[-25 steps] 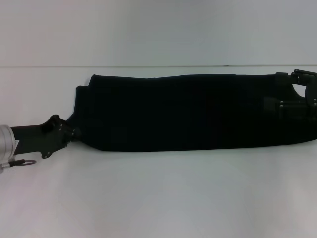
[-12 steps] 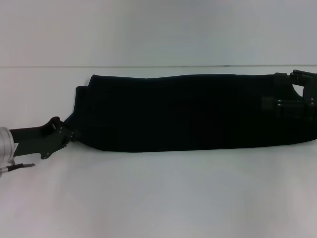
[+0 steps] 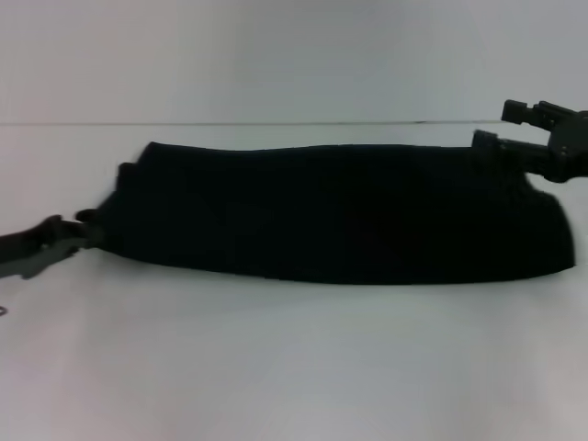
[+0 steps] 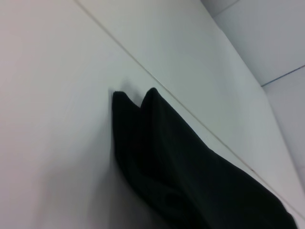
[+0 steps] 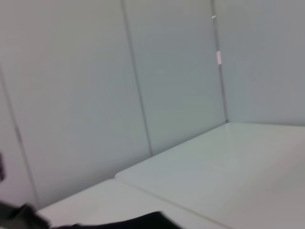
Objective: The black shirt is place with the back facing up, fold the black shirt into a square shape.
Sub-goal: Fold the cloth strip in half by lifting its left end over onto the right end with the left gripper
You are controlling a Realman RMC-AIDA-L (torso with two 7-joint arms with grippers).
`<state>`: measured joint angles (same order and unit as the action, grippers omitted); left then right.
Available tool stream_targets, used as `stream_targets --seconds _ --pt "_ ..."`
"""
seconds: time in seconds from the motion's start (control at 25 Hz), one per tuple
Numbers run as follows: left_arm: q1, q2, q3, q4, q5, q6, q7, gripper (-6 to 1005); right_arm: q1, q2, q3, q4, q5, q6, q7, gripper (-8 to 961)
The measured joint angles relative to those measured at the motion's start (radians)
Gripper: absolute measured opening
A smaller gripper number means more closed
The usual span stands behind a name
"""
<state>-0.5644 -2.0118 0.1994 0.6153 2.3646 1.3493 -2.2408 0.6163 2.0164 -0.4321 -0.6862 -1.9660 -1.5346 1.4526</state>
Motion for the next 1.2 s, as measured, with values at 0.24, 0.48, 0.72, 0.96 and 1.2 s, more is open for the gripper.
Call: stream_targets --seconds 0.24,0.48,0.72,0.96,1.2 --pt "0.038 0.021 -0.006 0.069 0.014 -0.004 0.024 58 0.024 0.038 0.001 0.001 0.017 0.055 0.030 914" --pt "0.091 0.042 -0.021 0.150 0.028 -0.003 0.019 71 0.072 0.060 -0.009 0.018 0.018 0.107 0.056 914" --pt "0.102 0.067 -0.124 0.199 0.137 0.001 0.017 85 0.113 0.060 -0.026 0.051 0.016 0.155 0.075 914" --pt "0.086 0.081 -0.150 0.215 0.159 0.044 0.011 99 0.124 0.060 -0.047 0.051 0.019 0.178 0.092 915" --pt "-0.033 0.098 -0.112 0.150 0.078 0.191 0.010 113 0.102 0.048 -0.043 0.051 0.020 0.177 0.082 915"
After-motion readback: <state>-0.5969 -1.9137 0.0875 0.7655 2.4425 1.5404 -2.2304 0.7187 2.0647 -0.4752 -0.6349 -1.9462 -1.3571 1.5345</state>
